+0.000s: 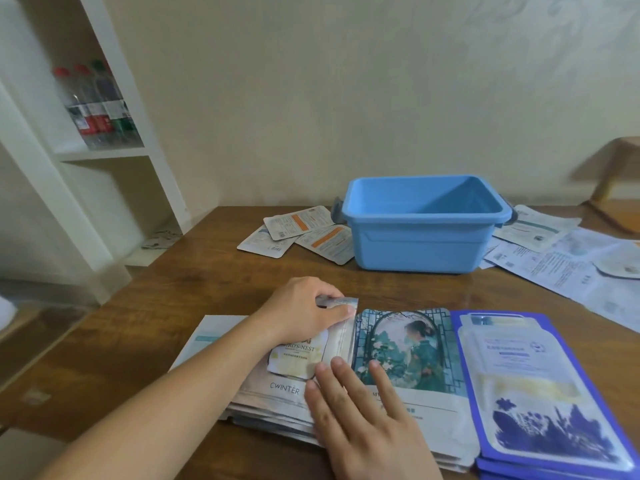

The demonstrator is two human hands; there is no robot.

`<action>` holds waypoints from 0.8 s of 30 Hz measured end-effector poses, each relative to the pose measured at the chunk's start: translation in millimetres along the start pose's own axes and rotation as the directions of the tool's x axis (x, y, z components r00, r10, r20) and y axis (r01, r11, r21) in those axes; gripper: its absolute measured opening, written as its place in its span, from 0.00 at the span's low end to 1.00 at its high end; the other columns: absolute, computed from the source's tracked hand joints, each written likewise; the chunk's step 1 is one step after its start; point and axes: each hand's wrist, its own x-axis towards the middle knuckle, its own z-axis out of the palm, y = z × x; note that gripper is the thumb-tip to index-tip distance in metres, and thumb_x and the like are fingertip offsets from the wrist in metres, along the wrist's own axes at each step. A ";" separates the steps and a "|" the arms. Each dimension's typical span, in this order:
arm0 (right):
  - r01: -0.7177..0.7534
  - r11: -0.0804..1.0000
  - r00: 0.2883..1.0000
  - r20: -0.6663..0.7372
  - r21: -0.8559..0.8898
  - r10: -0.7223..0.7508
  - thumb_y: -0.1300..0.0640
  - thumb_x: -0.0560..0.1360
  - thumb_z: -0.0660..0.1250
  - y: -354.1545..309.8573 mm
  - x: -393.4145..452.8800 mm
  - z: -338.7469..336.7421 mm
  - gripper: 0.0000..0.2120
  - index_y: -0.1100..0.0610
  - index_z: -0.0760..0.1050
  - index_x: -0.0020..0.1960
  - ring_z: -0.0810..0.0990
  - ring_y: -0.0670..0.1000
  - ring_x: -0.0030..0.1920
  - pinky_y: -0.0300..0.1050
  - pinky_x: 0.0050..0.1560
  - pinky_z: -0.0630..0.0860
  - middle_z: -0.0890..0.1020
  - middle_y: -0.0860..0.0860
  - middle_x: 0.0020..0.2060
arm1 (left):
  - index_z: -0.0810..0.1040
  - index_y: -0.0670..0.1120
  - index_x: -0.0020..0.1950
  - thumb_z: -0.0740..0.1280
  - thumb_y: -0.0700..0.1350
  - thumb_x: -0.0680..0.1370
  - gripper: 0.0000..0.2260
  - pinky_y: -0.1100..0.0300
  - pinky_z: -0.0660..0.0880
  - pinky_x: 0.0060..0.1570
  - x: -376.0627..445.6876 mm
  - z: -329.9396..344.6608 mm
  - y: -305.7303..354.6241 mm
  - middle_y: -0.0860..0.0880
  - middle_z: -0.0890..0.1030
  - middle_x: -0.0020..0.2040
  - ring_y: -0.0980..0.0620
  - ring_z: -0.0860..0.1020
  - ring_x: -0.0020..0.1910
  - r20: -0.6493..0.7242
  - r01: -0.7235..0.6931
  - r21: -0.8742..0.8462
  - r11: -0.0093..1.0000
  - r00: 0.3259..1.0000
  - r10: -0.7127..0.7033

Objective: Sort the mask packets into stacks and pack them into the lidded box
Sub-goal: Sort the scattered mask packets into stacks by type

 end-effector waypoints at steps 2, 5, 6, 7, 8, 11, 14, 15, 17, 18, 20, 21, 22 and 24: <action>0.009 1.000 1.000 0.010 -0.009 -0.009 0.55 0.80 0.57 -1.4 -0.5 -0.9 0.14 0.56 0.79 0.56 0.82 0.55 0.57 0.62 0.53 0.79 0.84 0.54 0.54 | 0.83 0.59 0.53 0.67 0.63 0.75 0.12 0.52 0.76 0.55 -1.8 -0.1 0.4 0.60 0.80 0.52 0.58 0.77 0.53 -0.008 0.002 -0.020 1.000 1.000 -0.002; -0.002 1.000 0.998 0.056 0.003 0.002 0.56 0.81 0.55 0.6 1.4 -5.3 0.18 0.54 0.84 0.53 0.83 0.55 0.57 0.63 0.50 0.80 0.85 0.54 0.54 | 0.83 0.60 0.54 0.66 0.64 0.75 0.14 0.51 0.76 0.56 -2.8 -2.3 3.3 0.60 0.80 0.53 0.59 0.77 0.53 0.009 0.006 -0.007 1.000 1.000 -0.006; -0.010 1.000 0.998 0.067 0.004 0.010 0.56 0.81 0.54 2.6 1.6 -6.9 0.18 0.54 0.84 0.53 0.82 0.54 0.57 0.63 0.51 0.80 0.85 0.53 0.54 | 0.83 0.60 0.55 0.65 0.66 0.74 0.16 0.51 0.76 0.57 -2.5 -3.2 4.5 0.60 0.80 0.53 0.59 0.77 0.53 0.015 0.003 0.006 1.000 1.000 -0.003; -0.012 1.000 0.997 0.081 0.010 0.012 0.55 0.81 0.54 4.3 2.0 -8.4 0.17 0.54 0.82 0.55 0.82 0.54 0.58 0.62 0.53 0.79 0.84 0.53 0.55 | 0.82 0.59 0.56 0.63 0.67 0.74 0.18 0.51 0.76 0.57 -2.5 -4.5 5.9 0.60 0.80 0.53 0.59 0.77 0.54 0.020 -0.002 0.027 1.000 1.000 0.002; -0.010 1.000 0.996 0.091 0.015 0.008 0.52 0.81 0.53 6.6 1.4 -9.7 0.16 0.54 0.79 0.57 0.81 0.54 0.59 0.61 0.56 0.78 0.84 0.52 0.56 | 0.82 0.59 0.57 0.61 0.69 0.73 0.21 0.51 0.76 0.57 -2.2 -6.1 7.7 0.60 0.80 0.54 0.59 0.76 0.54 0.025 -0.008 0.051 0.999 1.000 0.006; -0.031 0.998 0.992 0.120 0.046 0.025 0.43 0.80 0.51 21.1 0.8 -19.2 0.19 0.53 0.72 0.61 0.79 0.52 0.62 0.57 0.59 0.71 0.83 0.50 0.58 | 0.79 0.57 0.63 0.57 0.73 0.71 0.30 0.51 0.74 0.62 3.6 -11.1 18.6 0.60 0.78 0.60 0.59 0.74 0.60 -0.021 -0.033 0.127 0.991 0.999 0.036; -0.145 0.985 0.985 0.105 0.097 0.135 0.41 0.81 0.50 50.2 2.6 -37.5 0.23 0.52 0.77 0.59 0.80 0.50 0.62 0.52 0.58 0.73 0.84 0.49 0.57 | 0.78 0.57 0.63 0.62 0.66 0.74 0.22 0.53 0.70 0.66 11.0 -11.6 44.4 0.61 0.76 0.61 0.59 0.72 0.63 -0.090 -0.099 0.156 0.983 0.989 0.114; -0.189 0.977 0.978 0.110 0.102 0.178 0.42 0.81 0.50 62.5 2.2 -45.2 0.24 0.52 0.81 0.57 0.80 0.49 0.61 0.51 0.58 0.73 0.84 0.49 0.57 | 0.78 0.57 0.62 0.64 0.64 0.75 0.19 0.55 0.70 0.66 13.3 -9.4 57.6 0.61 0.76 0.61 0.60 0.72 0.62 -0.100 -0.150 0.159 0.976 0.981 0.168; -0.272 0.957 0.957 0.137 0.103 0.257 0.44 0.79 0.55 89.6 -1.2 -63.2 0.21 0.52 0.83 0.56 0.80 0.49 0.61 0.50 0.60 0.73 0.83 0.48 0.57 | 0.79 0.56 0.60 0.67 0.60 0.75 0.16 0.60 0.69 0.64 22.5 0.7 84.6 0.60 0.78 0.59 0.60 0.74 0.61 -0.070 -0.249 0.161 0.955 0.962 0.262; -0.324 0.942 0.937 0.168 0.090 0.306 0.44 0.75 0.59 104.0 -5.7 -73.8 0.20 0.52 0.83 0.56 0.79 0.48 0.62 0.49 0.61 0.74 0.83 0.48 0.58 | 0.80 0.55 0.60 0.67 0.60 0.75 0.16 0.61 0.69 0.64 28.5 8.2 98.8 0.60 0.79 0.58 0.61 0.74 0.60 -0.033 -0.282 0.153 0.947 0.956 0.290; -0.441 0.897 0.870 0.261 0.029 0.419 0.43 0.71 0.61 136.9 -18.9 -94.2 0.22 0.53 0.82 0.58 0.79 0.49 0.62 0.46 0.61 0.75 0.83 0.47 0.59 | 0.79 0.56 0.60 0.67 0.61 0.75 0.17 0.60 0.69 0.64 42.5 25.3 127.4 0.60 0.79 0.59 0.61 0.74 0.60 0.048 -0.336 0.139 0.932 0.942 0.332; -0.494 0.869 0.827 0.289 -0.035 0.482 0.43 0.72 0.61 154.8 -26.8 -103.8 0.22 0.53 0.81 0.59 0.79 0.49 0.62 0.45 0.61 0.74 0.82 0.47 0.59 | 0.79 0.56 0.61 0.67 0.61 0.75 0.17 0.59 0.69 0.65 49.1 34.1 143.1 0.60 0.78 0.60 0.60 0.74 0.61 0.092 -0.366 0.139 0.920 0.930 0.356; -0.555 0.824 0.767 0.315 -0.109 0.558 0.44 0.74 0.61 174.0 -35.2 -112.3 0.22 0.53 0.80 0.61 0.78 0.49 0.63 0.44 0.62 0.74 0.81 0.47 0.61 | 0.78 0.55 0.62 0.67 0.61 0.76 0.18 0.60 0.69 0.65 55.7 43.7 158.9 0.59 0.78 0.61 0.59 0.74 0.62 0.139 -0.394 0.142 0.908 0.916 0.376; -0.677 0.693 0.584 0.393 -0.247 0.710 0.44 0.77 0.61 213.1 -53.1 -127.4 0.22 0.53 0.74 0.68 0.71 0.50 0.70 0.44 0.68 0.68 0.75 0.49 0.68 | 0.76 0.55 0.66 0.66 0.61 0.77 0.20 0.62 0.68 0.63 67.2 63.5 193.8 0.58 0.75 0.65 0.58 0.73 0.63 0.226 -0.444 0.149 0.883 0.885 0.407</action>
